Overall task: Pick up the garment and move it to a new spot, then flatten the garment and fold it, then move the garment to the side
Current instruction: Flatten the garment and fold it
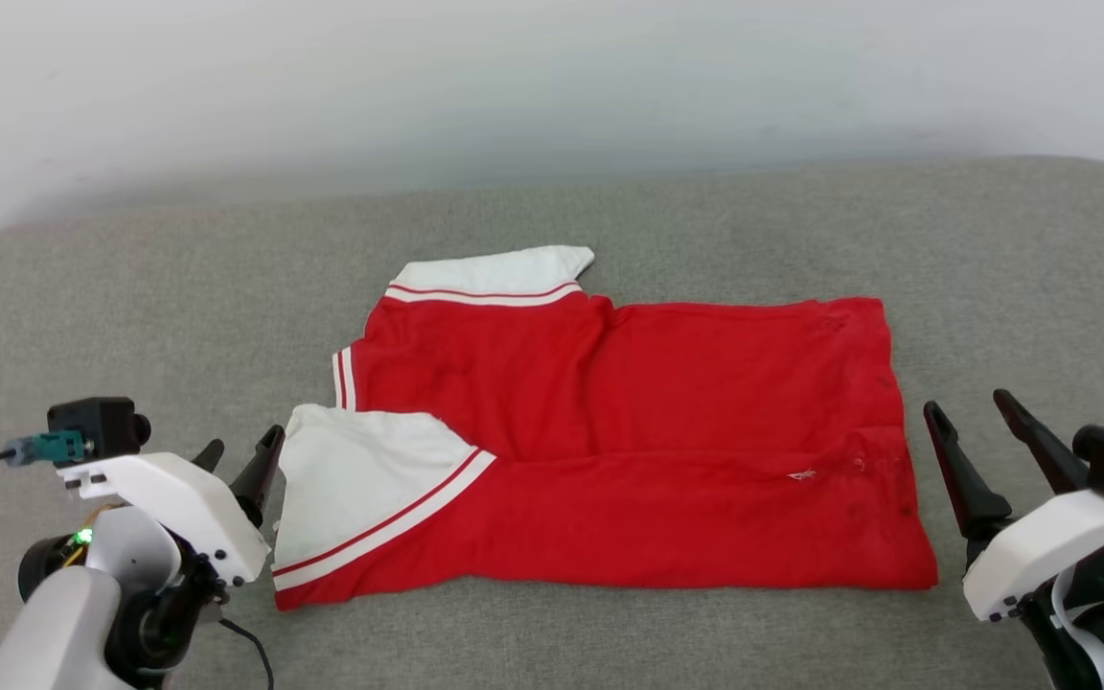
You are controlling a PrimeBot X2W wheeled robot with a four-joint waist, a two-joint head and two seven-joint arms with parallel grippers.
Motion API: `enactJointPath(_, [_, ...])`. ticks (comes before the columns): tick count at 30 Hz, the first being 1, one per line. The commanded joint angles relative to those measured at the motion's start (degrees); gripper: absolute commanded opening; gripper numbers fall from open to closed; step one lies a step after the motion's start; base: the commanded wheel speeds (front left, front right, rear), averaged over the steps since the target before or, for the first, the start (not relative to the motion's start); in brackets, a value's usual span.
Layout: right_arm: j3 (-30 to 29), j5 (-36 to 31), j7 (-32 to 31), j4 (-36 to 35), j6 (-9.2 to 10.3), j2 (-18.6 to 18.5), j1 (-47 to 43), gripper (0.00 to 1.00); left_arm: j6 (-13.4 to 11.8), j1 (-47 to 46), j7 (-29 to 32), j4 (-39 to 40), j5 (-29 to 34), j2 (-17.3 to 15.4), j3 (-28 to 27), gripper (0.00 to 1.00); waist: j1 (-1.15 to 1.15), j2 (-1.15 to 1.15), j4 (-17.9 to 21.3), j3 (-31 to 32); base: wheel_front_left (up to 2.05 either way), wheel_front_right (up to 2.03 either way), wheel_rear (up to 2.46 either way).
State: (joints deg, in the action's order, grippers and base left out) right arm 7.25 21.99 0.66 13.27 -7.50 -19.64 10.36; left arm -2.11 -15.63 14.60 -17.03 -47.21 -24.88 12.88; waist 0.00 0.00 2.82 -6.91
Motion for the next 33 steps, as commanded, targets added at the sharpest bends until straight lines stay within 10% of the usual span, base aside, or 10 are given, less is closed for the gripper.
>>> enactJointPath(1, [-0.58, -0.5, 0.36, -0.91, 0.02, 0.68, -0.97, 1.0, -0.21, 0.46, 1.18, 1.03, -0.51, -0.46, 0.18, 1.0, 0.0, 0.0, 0.48, 1.05, 0.0, 0.0, 0.0])
enactJointPath(11, [-3.49, -5.53, -0.61, -12.94, 0.02, 6.62, -6.78, 1.0, -3.37, 4.08, 21.92, 7.82, -3.69, -10.18, 2.11, 1.0, 0.0, 0.0, 4.13, 0.49, 0.0, 0.0, 0.0])
enactJointPath(23, [-3.82, -5.62, -2.34, -18.03, 0.02, 8.91, -5.94, 1.0, -5.54, 6.8, 30.85, 5.07, -7.94, -9.12, 4.22, 1.0, 0.0, 0.0, 7.7, -6.04, 0.0, 0.0, 0.0])
enactJointPath(24, [-4.04, -5.33, -2.59, -17.91, 0.02, 8.8, -5.77, 1.0, -5.45, 6.99, 31.41, 4.93, -8.54, -8.26, 4.55, 0.46, 0.0, 0.0, 7.71, -6.22, 0.0, 0.0, 0.0])
enactJointPath(26, [-4.72, -4.81, -3.19, -17.7, 0.02, 8.46, -5.71, 1.0, -4.86, 7.03, 31.01, 4.94, -9.4, -7.01, 4.75, 0.0, 0.0, 0.0, 7.55, -6.46, 0.0, 0.0, 0.0])
enactJointPath(33, [-7.61, 0.35, -10.25, -15.98, 0.02, 5.76, -5.79, 1.0, -3.92, 6.25, 25.06, 6.81, -7.36, -6.78, 3.34, 0.0, 0.0, 0.0, 5.35, -5.15, 0.0, 0.0, 0.0])
